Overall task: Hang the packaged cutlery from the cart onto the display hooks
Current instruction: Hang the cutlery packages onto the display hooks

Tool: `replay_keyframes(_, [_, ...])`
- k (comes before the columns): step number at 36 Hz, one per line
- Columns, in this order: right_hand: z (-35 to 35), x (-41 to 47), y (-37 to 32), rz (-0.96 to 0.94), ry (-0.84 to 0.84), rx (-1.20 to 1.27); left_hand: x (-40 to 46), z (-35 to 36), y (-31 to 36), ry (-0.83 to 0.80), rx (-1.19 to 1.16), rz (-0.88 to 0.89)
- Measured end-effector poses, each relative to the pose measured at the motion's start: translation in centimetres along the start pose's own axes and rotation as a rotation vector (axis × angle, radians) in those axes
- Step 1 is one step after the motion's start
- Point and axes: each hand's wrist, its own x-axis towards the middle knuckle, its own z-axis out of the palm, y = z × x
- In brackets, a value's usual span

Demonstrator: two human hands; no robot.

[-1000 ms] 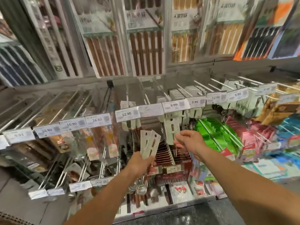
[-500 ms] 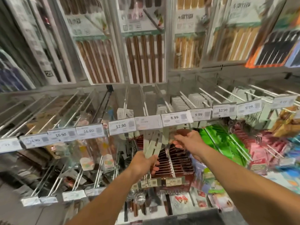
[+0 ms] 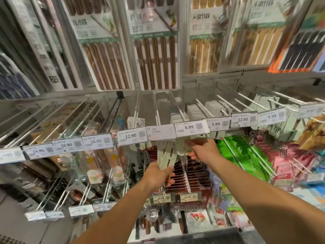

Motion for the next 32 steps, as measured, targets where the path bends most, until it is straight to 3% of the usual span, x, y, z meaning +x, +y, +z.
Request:
replay_keyframes(6, [1.6, 1.8, -1.0, 0.097, 0.154, -0.029, 0.3, -0.4, -1.3, 0.115, -0.015, -0.043])
replay_keyframes(11, [2.1, 0.8, -1.2, 0.193, 0.147, -0.073, -0.3, -0.6, -2.2, 0.117, -0.064, -0.072])
replay_keyframes(13, [2.0, -0.1, -0.4, 0.255, 0.059, -0.148, -0.8, -0.4, -2.1, 0.097, -0.062, -0.065])
replay_keyframes(17, [1.9, -1.6, 2.1, 0.304, -0.381, -0.082, -0.9, 0.4, -2.6, 0.07, -0.14, -0.027])
replay_keyframes(19, [1.8, -2.7, 3.1, 0.275, -0.492, -0.019, -1.0, 1.0, -2.8, 0.043, -0.158, -0.016])
replay_keyframes(25, [0.8, -4.0, 3.9, 0.174, -0.388, 0.095, -1.8, 2.3, -2.3, 0.081, -0.08, 0.046])
replay_keyframes(32, [-1.4, -4.5, 2.1, -0.004, -0.277, -0.076, -1.6, 1.9, -1.3, 0.076, -0.017, 0.153])
